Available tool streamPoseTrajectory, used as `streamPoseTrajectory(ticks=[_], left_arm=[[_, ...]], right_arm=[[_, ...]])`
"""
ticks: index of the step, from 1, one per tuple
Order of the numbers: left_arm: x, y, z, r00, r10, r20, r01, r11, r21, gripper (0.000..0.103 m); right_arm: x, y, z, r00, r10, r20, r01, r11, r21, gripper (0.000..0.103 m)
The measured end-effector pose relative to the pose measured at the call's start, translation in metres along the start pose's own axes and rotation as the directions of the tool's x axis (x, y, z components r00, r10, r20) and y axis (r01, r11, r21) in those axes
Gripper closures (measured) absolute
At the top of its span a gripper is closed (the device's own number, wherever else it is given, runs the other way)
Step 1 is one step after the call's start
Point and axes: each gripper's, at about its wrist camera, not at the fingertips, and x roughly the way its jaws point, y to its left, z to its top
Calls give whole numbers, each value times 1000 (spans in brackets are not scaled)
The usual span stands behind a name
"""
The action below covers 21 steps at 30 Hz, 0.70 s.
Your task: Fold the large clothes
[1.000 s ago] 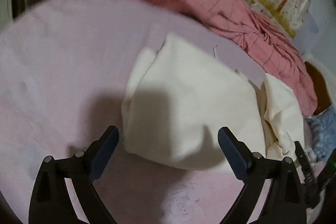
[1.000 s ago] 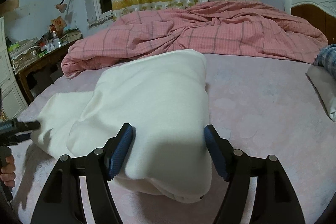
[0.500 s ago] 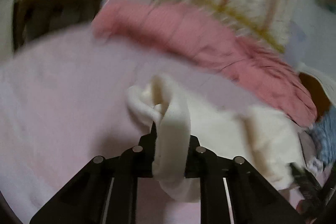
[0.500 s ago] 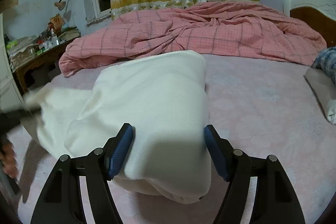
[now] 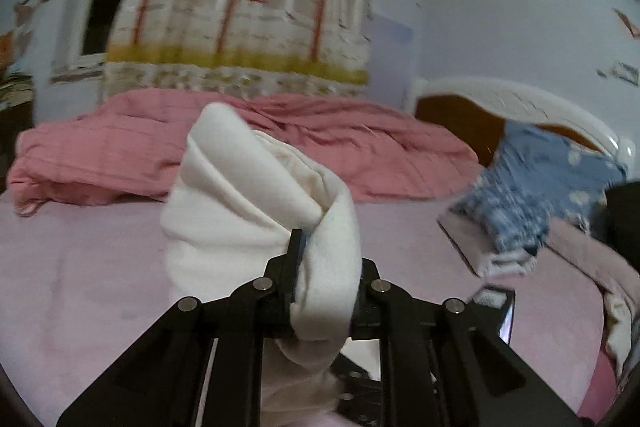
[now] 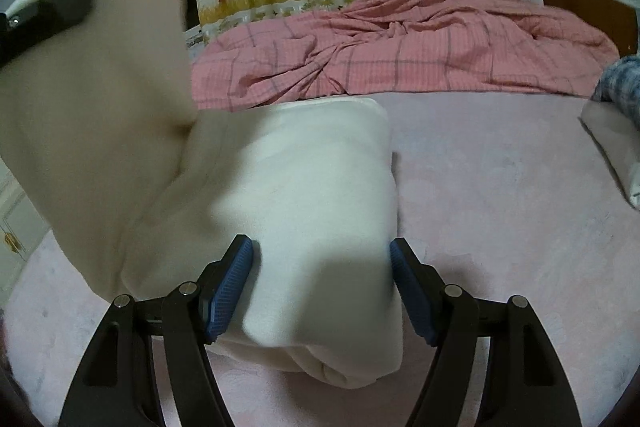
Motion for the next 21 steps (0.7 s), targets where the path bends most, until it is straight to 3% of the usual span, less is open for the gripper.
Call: streamPoseTrajectory(ticks=[2, 4, 8, 12, 15, 18, 21], left_arm=[[14, -7, -6, 998, -53, -18, 53, 998, -25, 89], [24, -12, -12, 996, -85, -20, 85, 996, -37, 89], [43, -24, -26, 991, -121, -63, 120, 993, -23, 89], [66, -49, -50, 982, -138, -132, 144, 989, 41, 89], [86, -63, -70, 977, -105, -186, 121, 989, 81, 89], [88, -63, -80, 979, -110, -174, 124, 990, 69, 89], [85, -56, -82, 978, -124, -168, 131, 991, 32, 89]], right_arm=[[-3, -12, 4, 1000, 24, -10, -24, 999, 35, 33], [-14, -35, 9, 1000, 8, 28, -12, 989, 145, 34], [-40, -91, 11, 983, -139, 119, 91, 934, 347, 34], [-58, -125, 12, 961, -228, 156, 135, 880, 454, 34], [-70, -131, 14, 959, -184, 214, 67, 885, 460, 34], [-77, -120, 21, 958, -51, 282, -60, 927, 371, 34], [-62, -105, 28, 966, 73, 249, -150, 940, 307, 34]])
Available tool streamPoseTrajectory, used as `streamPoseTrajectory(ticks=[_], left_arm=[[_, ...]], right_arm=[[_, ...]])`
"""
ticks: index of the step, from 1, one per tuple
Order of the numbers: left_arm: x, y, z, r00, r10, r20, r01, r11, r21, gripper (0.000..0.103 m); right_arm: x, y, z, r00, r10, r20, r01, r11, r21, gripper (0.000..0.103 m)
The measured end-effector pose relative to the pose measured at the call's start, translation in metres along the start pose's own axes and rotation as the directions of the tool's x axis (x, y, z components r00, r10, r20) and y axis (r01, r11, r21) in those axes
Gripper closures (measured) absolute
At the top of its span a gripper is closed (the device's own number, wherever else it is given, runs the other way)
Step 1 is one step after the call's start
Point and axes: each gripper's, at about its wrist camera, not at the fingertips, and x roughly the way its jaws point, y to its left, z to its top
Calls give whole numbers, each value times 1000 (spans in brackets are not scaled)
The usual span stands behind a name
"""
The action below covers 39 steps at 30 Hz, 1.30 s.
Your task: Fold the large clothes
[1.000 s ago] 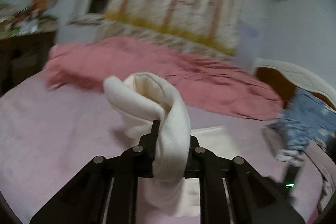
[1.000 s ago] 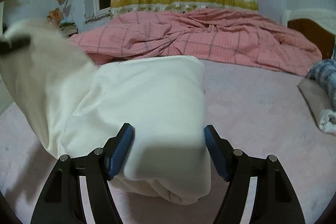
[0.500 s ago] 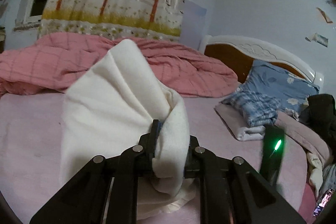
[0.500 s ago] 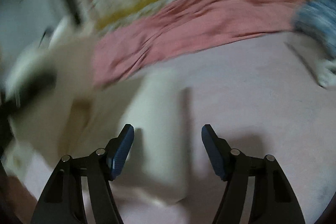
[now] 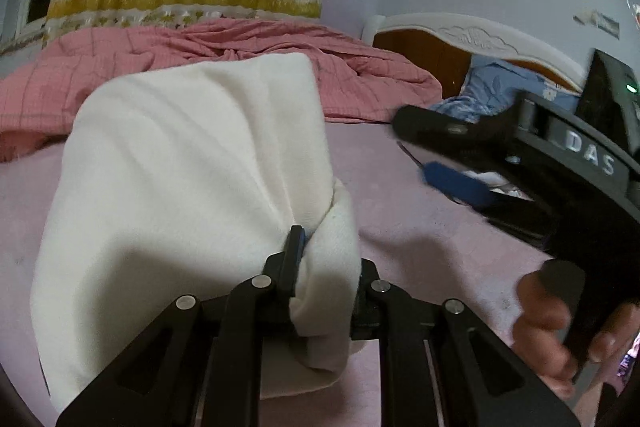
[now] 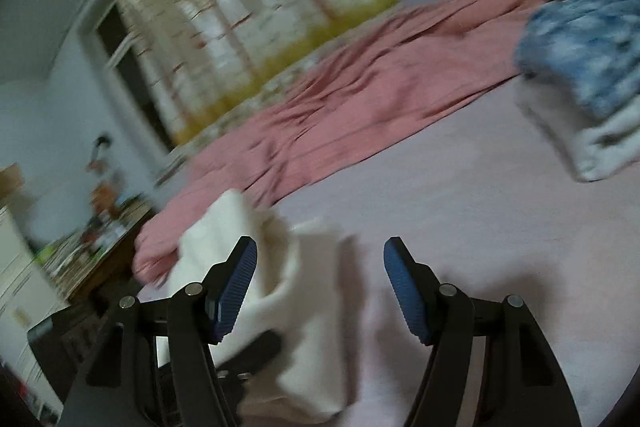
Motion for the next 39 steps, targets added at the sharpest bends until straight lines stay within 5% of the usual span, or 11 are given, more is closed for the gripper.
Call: streamPoseTrajectory(ticks=[3, 6, 12, 17, 21, 25, 30, 32, 34, 36, 39], left_arm=[[-6, 3, -4, 1000, -17, 5, 17, 1000, -13, 89], [-9, 1, -4, 1000, -21, -7, 21, 1000, 5, 79], [-69, -7, -10, 999, 29, -16, -27, 990, 138, 38], [-99, 56, 16, 993, 103, 60, -96, 989, -109, 14], [-67, 125, 29, 985, 162, -55, -171, 930, -325, 12], [-32, 157, 15, 996, -30, -78, -10, 880, -474, 8], [-12, 158, -3, 991, -8, -134, -60, 863, -501, 4], [-15, 165, -7, 989, -11, -147, -68, 849, -524, 0], [-21, 164, -5, 985, 81, -156, -145, 872, -468, 0], [-24, 158, -6, 977, 146, -155, -200, 882, -427, 0], [-30, 161, -11, 979, 132, -156, -190, 869, -456, 0]], right_arm=[[37, 19, 0, 989, 42, -145, -55, 995, -88, 34], [67, 29, -16, 971, -19, -239, -17, 989, -148, 34], [74, 14, -13, 971, -25, -238, 6, 997, -80, 34], [73, 15, -15, 969, -39, -243, 22, 997, -72, 34], [64, 16, -18, 971, -78, -227, 57, 994, -95, 22], [61, 11, -17, 972, -86, -218, 73, 995, -67, 22], [36, 22, -6, 990, 65, -124, -69, 997, -26, 13], [46, 28, -10, 988, 10, -153, -22, 997, -75, 12], [72, 22, -22, 966, -80, -244, 61, 995, -82, 10], [93, 6, -30, 940, 59, -337, -31, 996, 87, 8], [113, -21, -40, 888, 238, -392, -129, 950, 285, 3]])
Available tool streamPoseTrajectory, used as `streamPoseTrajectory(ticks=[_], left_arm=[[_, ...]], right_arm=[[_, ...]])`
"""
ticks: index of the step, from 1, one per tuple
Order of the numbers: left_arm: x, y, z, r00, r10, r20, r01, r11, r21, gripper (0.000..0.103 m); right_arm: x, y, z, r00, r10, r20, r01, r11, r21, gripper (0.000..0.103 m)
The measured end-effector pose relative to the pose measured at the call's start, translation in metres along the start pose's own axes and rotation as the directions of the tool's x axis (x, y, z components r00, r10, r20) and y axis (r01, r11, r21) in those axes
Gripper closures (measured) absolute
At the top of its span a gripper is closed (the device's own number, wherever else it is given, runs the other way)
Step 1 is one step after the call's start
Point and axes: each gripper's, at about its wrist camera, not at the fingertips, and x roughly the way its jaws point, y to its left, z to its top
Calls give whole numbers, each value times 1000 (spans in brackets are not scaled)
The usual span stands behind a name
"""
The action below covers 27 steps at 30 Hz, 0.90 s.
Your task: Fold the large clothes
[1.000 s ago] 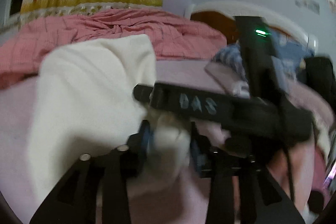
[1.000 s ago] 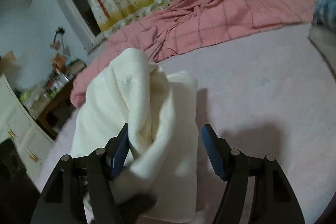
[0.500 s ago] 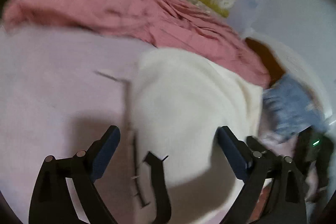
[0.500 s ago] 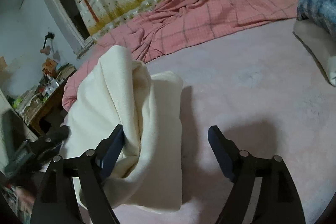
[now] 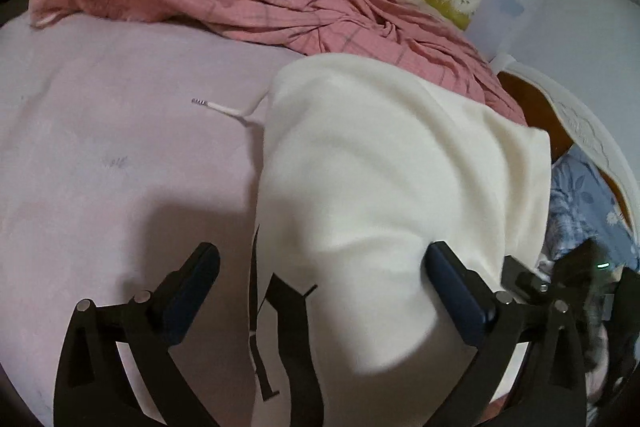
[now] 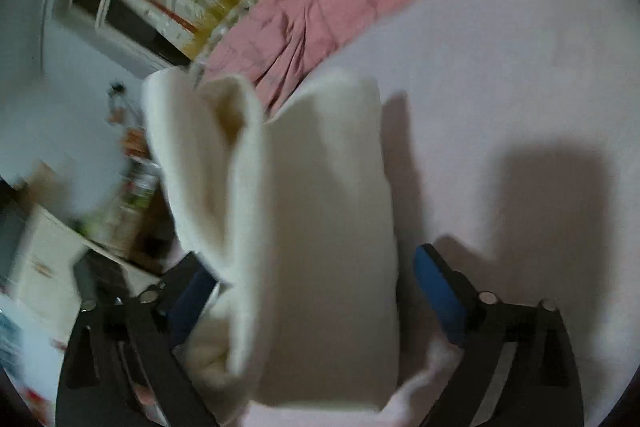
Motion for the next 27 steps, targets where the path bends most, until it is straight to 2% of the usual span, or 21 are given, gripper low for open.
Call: streamPoseTrajectory(ticks=[2, 3, 4, 6, 9, 12, 14, 16, 17, 21, 23, 27], left_arm=[[-2, -1, 1, 999, -42, 4, 42, 999, 29, 1], [-3, -1, 2, 997, -78, -2, 78, 996, 37, 2], [-4, 2, 3, 991, -132, -19, 132, 991, 25, 3], [0, 7, 1, 971, -228, -67, 226, 974, -30, 2], [10, 13, -3, 958, -267, -101, 259, 962, -87, 0], [20, 23, -6, 939, -322, -120, 302, 940, -158, 0], [22, 32, -7, 925, -360, -126, 331, 922, -202, 0], [21, 33, -8, 926, -356, -126, 327, 922, -206, 1], [18, 31, -9, 929, -350, -118, 324, 926, -195, 6], [5, 20, -9, 945, -317, -73, 306, 942, -137, 16], [-2, 19, -8, 942, -330, -54, 321, 938, -131, 17], [-22, 5, -2, 925, -379, -26, 374, 920, -113, 18]], right_arm=[[4, -10, 0, 998, 55, -21, -54, 998, 25, 3], [0, -11, 0, 998, 66, -7, -66, 998, 22, 8], [-2, -11, -2, 997, 82, 3, -82, 996, 21, 19], [-2, -15, -4, 992, 128, 2, -128, 991, 46, 24], [1, -23, -7, 988, 152, 5, -152, 985, 76, 30], [4, -18, -6, 989, 144, 11, -145, 988, 59, 30], [8, -17, -4, 990, 140, 11, -141, 989, 45, 23], [15, -15, -2, 990, 139, -9, -138, 990, 35, 19], [15, -13, -2, 990, 137, -10, -137, 990, 31, 19], [7, -11, -6, 990, 137, 24, -138, 990, 36, 31], [1, -1, -8, 992, 117, 54, -117, 993, -3, 34], [-27, 21, -13, 989, 113, 92, -107, 992, -64, 35]])
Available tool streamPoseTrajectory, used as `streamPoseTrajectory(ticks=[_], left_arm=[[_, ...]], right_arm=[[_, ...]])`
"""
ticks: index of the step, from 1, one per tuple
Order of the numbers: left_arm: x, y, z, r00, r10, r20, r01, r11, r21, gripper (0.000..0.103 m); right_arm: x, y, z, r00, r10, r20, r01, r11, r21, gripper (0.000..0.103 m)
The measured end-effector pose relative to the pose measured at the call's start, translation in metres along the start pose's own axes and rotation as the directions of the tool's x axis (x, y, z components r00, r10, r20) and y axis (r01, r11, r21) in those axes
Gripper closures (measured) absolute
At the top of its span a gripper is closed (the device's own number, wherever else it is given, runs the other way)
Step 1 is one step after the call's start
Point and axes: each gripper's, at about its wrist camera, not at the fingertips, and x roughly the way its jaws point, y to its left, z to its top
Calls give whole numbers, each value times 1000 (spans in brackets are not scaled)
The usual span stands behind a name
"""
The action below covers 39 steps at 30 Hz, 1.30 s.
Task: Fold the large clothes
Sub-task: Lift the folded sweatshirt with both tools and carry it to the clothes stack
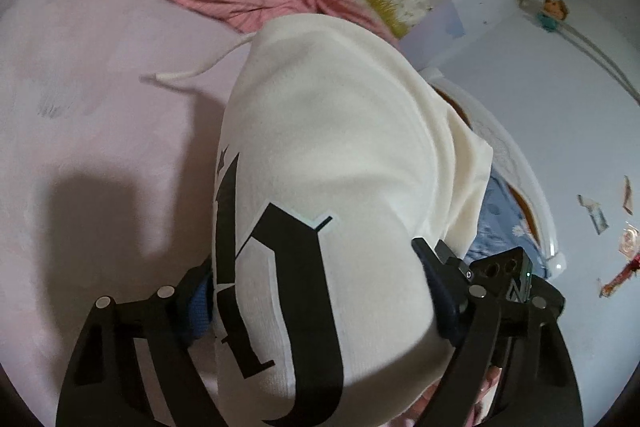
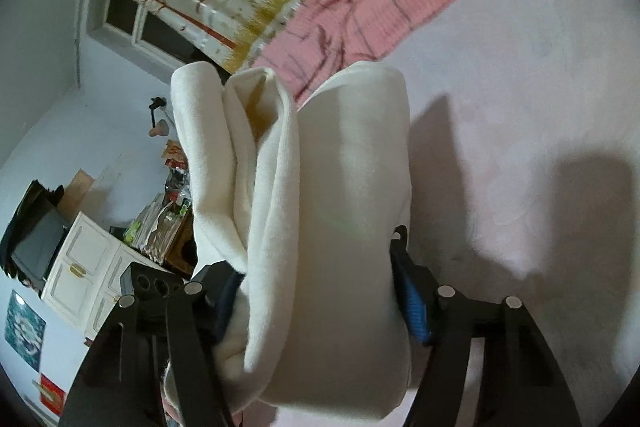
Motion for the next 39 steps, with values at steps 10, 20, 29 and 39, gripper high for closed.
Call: streamPoseTrajectory(ticks=[10, 20, 29, 39], left_arm=[[16, -190, 32, 982, -187, -6, 184, 964, 194, 17], [219, -360, 44, 864, -457, -212, 492, 856, 160, 17], [427, -302, -30, 849, -415, -327, 439, 898, 3, 17], [361, -346, -36, 967, -210, -142, 249, 891, 381, 7]], right_arm=[[-171, 70, 67, 972, -12, 236, 34, 995, -93, 35], [-370, 39, 191, 828, -266, 494, 337, 940, -60, 34], [-372, -172, 242, 753, -510, 416, 497, 855, 148, 28], [-373, -171, 239, 768, -429, 476, 462, 885, 54, 15]])
